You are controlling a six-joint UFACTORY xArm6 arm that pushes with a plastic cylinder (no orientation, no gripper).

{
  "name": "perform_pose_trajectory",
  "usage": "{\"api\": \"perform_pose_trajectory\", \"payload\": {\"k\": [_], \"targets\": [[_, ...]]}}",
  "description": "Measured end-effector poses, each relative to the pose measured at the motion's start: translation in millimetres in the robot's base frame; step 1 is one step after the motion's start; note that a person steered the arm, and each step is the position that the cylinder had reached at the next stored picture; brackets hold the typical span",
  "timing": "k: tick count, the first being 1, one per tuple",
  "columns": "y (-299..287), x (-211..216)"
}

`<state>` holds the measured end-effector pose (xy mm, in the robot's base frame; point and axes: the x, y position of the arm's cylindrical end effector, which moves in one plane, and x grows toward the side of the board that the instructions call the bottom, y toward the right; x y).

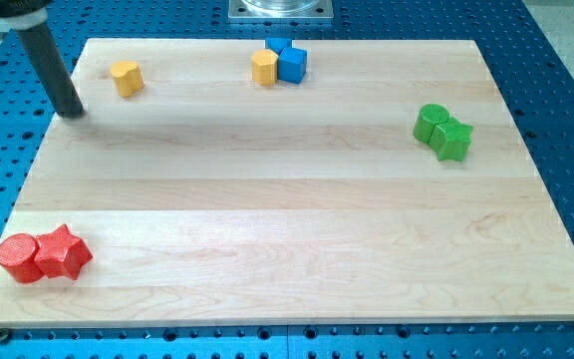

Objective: Place the yellow blocks in a diagonal line

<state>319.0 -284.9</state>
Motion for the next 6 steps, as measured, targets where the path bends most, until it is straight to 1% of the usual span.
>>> {"api": "perform_pose_trajectory", "payload": {"k": [1, 2, 3, 4, 5, 6], "targets": [[4.6, -44.4], [118.4, -43.9], [230.2, -21.5], [232.5, -16.7], [167.5, -45.0], [123.5, -10.9]]}}
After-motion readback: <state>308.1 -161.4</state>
